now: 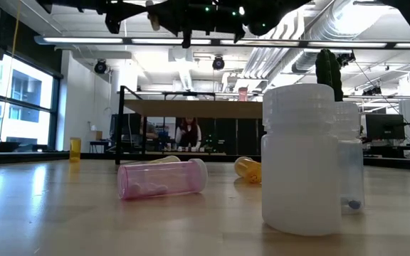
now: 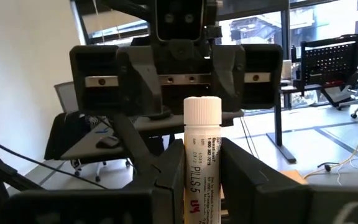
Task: Pick and place medicine bottles onto shelf by color
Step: Put the bottom yellow medicine bottle on the shelf
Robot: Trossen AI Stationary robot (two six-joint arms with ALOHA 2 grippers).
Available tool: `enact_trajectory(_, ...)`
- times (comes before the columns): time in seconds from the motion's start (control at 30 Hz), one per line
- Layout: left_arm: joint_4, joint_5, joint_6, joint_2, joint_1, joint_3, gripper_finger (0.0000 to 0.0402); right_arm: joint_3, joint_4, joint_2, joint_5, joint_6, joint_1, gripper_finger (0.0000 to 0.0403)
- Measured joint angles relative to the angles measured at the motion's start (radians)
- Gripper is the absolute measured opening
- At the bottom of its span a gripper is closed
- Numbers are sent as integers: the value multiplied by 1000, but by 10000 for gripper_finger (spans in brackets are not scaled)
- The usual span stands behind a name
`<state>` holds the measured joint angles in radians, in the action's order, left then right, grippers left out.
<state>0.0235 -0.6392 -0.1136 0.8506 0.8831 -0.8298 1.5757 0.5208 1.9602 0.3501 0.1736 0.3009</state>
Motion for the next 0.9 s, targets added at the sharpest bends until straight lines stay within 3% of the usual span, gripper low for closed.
enact_trajectory(0.9, -30, -25, -76, 29, -2, 0, 172, 0, 7, 0, -56, 1, -2, 67)
